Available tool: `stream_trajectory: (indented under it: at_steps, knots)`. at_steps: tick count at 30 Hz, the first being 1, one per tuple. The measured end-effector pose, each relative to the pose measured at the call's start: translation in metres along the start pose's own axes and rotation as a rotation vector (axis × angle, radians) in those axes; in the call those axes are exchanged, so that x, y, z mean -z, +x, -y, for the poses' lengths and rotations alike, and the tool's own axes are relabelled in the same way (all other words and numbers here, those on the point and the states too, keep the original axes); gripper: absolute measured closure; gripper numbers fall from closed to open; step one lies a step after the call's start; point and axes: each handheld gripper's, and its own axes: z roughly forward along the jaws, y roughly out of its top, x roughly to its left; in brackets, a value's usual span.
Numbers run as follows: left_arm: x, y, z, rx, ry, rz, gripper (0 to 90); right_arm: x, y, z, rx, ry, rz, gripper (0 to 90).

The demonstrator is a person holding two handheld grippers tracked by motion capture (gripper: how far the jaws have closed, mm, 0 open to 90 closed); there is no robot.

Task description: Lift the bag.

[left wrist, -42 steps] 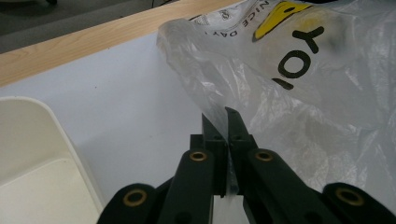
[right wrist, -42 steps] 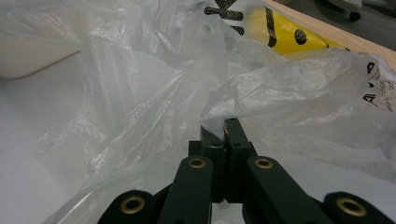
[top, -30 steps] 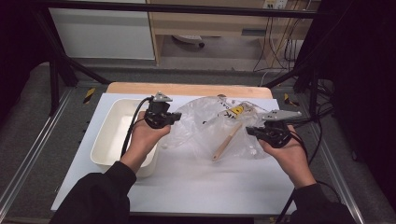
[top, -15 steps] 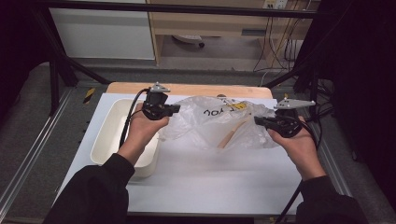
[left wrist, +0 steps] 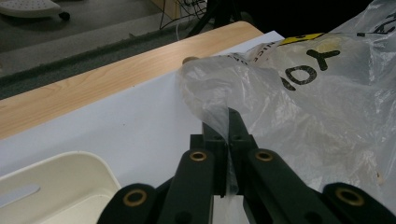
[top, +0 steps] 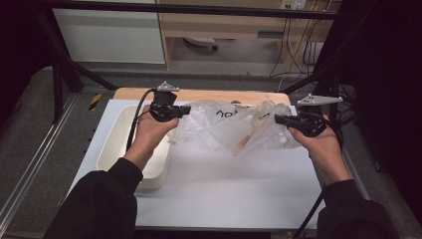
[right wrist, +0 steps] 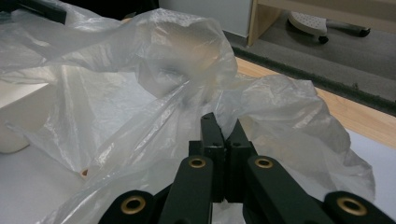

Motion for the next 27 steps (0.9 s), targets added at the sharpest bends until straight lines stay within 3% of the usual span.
stream_trajectory:
  at_steps: [18, 27]
  knots:
    - [0.013, 0.017, -0.028, 0.034, -0.036, -0.04, 90.0, 0.012, -0.023, -0.025, -0.06, -0.043, 0.02, 90.0]
    - [0.02, 0.022, -0.033, 0.048, -0.067, -0.044, 90.0, 0.012, -0.03, -0.03, -0.088, -0.058, 0.01, 90.0]
